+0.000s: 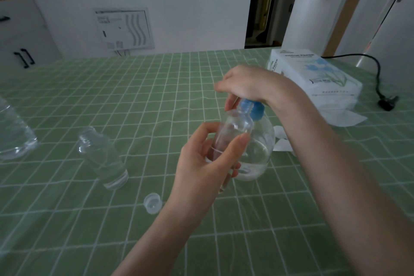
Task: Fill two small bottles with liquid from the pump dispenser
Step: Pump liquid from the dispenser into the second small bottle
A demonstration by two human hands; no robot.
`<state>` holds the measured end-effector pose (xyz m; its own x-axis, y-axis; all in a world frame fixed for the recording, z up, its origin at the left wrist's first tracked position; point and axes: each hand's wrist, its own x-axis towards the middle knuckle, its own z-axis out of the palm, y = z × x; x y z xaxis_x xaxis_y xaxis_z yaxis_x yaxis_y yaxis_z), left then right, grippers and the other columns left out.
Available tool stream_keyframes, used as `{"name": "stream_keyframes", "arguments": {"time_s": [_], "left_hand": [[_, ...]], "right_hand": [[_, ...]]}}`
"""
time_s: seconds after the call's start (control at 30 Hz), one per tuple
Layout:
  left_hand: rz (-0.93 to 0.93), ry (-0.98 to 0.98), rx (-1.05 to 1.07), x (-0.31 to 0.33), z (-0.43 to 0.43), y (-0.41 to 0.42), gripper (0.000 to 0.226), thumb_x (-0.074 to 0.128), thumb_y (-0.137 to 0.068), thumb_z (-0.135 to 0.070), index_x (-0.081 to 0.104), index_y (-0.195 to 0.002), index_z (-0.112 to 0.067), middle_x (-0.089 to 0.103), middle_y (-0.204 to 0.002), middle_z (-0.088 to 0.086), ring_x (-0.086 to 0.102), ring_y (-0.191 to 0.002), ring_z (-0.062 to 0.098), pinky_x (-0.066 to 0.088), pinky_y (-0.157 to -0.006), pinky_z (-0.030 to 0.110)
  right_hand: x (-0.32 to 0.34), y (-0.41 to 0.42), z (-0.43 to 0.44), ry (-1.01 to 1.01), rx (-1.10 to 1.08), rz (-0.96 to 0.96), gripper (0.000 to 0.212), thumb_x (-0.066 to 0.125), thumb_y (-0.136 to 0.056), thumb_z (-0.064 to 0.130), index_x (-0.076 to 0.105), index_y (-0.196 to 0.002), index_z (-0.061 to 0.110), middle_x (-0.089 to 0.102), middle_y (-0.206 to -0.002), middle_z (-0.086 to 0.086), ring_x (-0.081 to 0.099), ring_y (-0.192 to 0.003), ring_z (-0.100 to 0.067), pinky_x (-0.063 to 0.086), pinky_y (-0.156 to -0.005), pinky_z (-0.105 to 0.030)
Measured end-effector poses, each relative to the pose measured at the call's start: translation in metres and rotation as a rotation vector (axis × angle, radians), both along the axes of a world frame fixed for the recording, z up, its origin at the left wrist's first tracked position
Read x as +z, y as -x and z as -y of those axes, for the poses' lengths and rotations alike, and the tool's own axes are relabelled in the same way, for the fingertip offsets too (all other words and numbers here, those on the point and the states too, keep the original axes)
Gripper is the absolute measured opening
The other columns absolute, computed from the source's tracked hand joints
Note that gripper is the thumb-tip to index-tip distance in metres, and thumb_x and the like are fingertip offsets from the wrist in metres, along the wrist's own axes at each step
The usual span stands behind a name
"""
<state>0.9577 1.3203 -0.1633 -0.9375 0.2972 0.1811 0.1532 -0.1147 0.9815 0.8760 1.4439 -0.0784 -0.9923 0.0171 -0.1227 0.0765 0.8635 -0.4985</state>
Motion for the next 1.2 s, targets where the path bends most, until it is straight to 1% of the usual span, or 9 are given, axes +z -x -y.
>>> {"name": "stream_keyframes", "arguments": {"time_s": [0.17, 0.33, 0.47, 0.67, 0.8, 0.93, 0.97, 1.07, 1.2], "left_hand": [[0.012, -0.016, 0.008, 0.000, -0.001, 0.000, 0.038, 0.067, -0.060, -0.051, 0.063, -0.087, -0.024, 0.068, -0.067, 0.000, 0.060, -0.054, 0.010, 0.048, -0.049, 0.023], [-0.004, -0.024, -0.001, 0.003, 0.000, 0.000, 0.030, 0.067, -0.061, -0.052, 0.063, -0.081, -0.030, 0.068, -0.066, -0.002, 0.060, -0.053, 0.010, 0.044, -0.042, 0.019], [-0.011, -0.022, 0.005, 0.002, 0.000, 0.001, 0.025, 0.067, -0.064, -0.051, 0.063, -0.081, -0.032, 0.068, -0.066, -0.002, 0.061, -0.054, 0.010, 0.045, -0.044, 0.020], [-0.008, -0.019, 0.009, 0.002, -0.002, 0.000, 0.028, 0.069, -0.063, -0.052, 0.063, -0.081, -0.031, 0.069, -0.067, -0.001, 0.060, -0.053, 0.010, 0.046, -0.046, 0.021], [0.005, -0.010, 0.019, 0.002, -0.002, -0.002, 0.037, 0.067, -0.058, -0.053, 0.063, -0.083, -0.026, 0.068, -0.064, 0.000, 0.060, -0.051, 0.009, 0.045, -0.044, 0.021], [0.005, -0.013, 0.025, 0.002, -0.002, -0.002, 0.038, 0.066, -0.058, -0.053, 0.063, -0.083, -0.025, 0.066, -0.060, -0.001, 0.059, -0.049, 0.008, 0.042, -0.041, 0.018], [0.007, -0.014, 0.021, 0.002, -0.002, -0.002, 0.037, 0.066, -0.058, -0.053, 0.063, -0.083, -0.026, 0.066, -0.061, -0.001, 0.059, -0.050, 0.007, 0.041, -0.040, 0.017], [0.008, -0.019, 0.012, 0.003, -0.002, -0.002, 0.033, 0.067, -0.059, -0.053, 0.063, -0.081, -0.030, 0.068, -0.064, -0.001, 0.060, -0.051, 0.008, 0.042, -0.041, 0.018], [0.010, -0.022, 0.014, 0.002, -0.002, -0.001, 0.030, 0.068, -0.063, -0.054, 0.064, -0.082, -0.030, 0.069, -0.067, 0.000, 0.061, -0.053, 0.008, 0.046, -0.044, 0.020]], "right_hand": [[0.000, -0.002, 0.000, 0.009, -0.003, -0.028, 0.040, 0.046, -0.098, 0.033, 0.061, -0.122, 0.005, 0.070, -0.109, -0.015, 0.065, -0.102, -0.029, 0.044, -0.087, -0.037], [0.008, -0.002, 0.000, -0.013, -0.013, -0.081, 0.039, 0.046, -0.097, 0.031, 0.063, -0.119, 0.003, 0.072, -0.105, -0.014, 0.066, -0.101, -0.028, 0.043, -0.079, -0.033], [0.008, 0.000, 0.002, -0.022, 0.001, -0.045, 0.040, 0.046, -0.097, 0.033, 0.061, -0.122, 0.005, 0.071, -0.107, -0.012, 0.064, -0.104, -0.027, 0.040, -0.080, -0.035], [0.004, 0.001, -0.001, -0.007, -0.001, -0.035, 0.041, 0.048, -0.097, 0.033, 0.058, -0.127, 0.008, 0.068, -0.111, -0.010, 0.062, -0.104, -0.026, 0.037, -0.080, -0.034], [0.001, -0.001, -0.001, 0.005, 0.000, 0.002, 0.040, 0.048, -0.098, 0.032, 0.058, -0.126, 0.006, 0.066, -0.116, -0.013, 0.062, -0.104, -0.028, 0.039, -0.081, -0.033], [0.001, -0.001, -0.001, -0.013, 0.008, -0.004, 0.038, 0.048, -0.097, 0.030, 0.061, -0.121, 0.004, 0.069, -0.111, -0.014, 0.063, -0.094, -0.026, 0.039, -0.069, -0.030], [0.002, -0.001, 0.000, -0.023, 0.011, -0.005, 0.038, 0.048, -0.098, 0.031, 0.060, -0.122, 0.005, 0.069, -0.111, -0.013, 0.063, -0.093, -0.025, 0.039, -0.069, -0.031], [0.008, 0.000, 0.000, -0.047, 0.025, -0.008, 0.041, 0.048, -0.097, 0.035, 0.058, -0.126, 0.008, 0.068, -0.111, -0.010, 0.062, -0.104, -0.026, 0.039, -0.078, -0.033], [0.010, 0.001, -0.001, -0.042, 0.033, -0.018, 0.041, 0.048, -0.096, 0.036, 0.060, -0.123, 0.007, 0.071, -0.106, -0.010, 0.064, -0.104, -0.026, 0.041, -0.081, -0.035]]}}
